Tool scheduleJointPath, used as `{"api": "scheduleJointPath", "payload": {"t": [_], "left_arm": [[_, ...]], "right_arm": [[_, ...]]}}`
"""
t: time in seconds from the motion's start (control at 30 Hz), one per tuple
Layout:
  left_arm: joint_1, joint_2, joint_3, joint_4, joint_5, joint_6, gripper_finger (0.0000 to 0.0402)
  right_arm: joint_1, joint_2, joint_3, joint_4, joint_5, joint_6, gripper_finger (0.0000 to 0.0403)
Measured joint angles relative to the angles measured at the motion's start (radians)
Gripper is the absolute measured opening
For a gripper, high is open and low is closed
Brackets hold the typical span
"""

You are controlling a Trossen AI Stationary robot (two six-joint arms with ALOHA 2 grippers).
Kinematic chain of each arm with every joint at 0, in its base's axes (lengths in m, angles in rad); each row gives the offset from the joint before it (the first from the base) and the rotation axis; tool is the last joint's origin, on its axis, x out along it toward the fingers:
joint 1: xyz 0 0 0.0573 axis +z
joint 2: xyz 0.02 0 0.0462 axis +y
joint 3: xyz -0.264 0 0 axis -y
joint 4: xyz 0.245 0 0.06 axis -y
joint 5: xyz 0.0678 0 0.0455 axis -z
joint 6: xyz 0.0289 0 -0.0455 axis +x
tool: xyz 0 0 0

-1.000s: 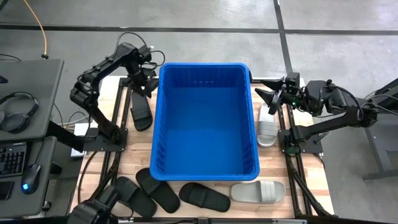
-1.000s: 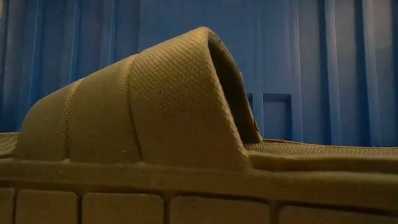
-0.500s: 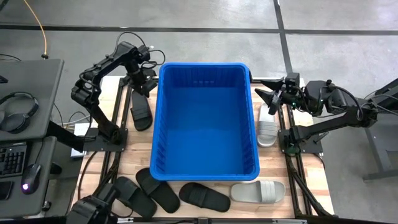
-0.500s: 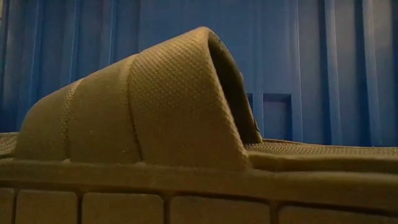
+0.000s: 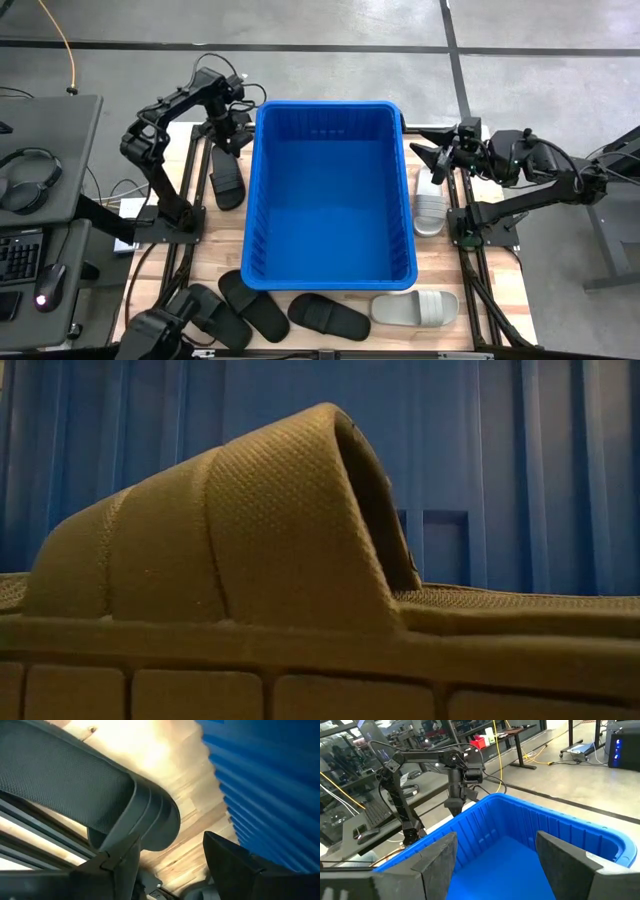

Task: Pick and place slides into bin
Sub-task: Put the black slipper into the blue bin

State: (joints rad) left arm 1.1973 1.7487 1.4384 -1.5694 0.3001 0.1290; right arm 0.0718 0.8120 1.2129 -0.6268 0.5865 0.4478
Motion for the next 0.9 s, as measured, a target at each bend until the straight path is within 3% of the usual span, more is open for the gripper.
{"api": "scheduleJointPath", "payload": {"t": [0.2, 0.7, 0.9], "left_arm": [[0.0, 0.018, 0.0, 0.035, 0.0, -0.083, 0.0207], [0.002, 0.03, 0.0, 0.05, 0.02, -0.124, 0.0207], [0.014, 0.021, -0.003, 0.007, 0.053, 0.087, 0.0207]], "right_arm": [[0.0, 0.0, 0.0, -0.002, 0.009, 0.001, 0.0261], [0.0, 0.0, 0.0, -0.002, 0.009, 0.008, 0.0261], [0.0, 0.0, 0.0, -0.002, 0.011, 0.005, 0.0261]]}}
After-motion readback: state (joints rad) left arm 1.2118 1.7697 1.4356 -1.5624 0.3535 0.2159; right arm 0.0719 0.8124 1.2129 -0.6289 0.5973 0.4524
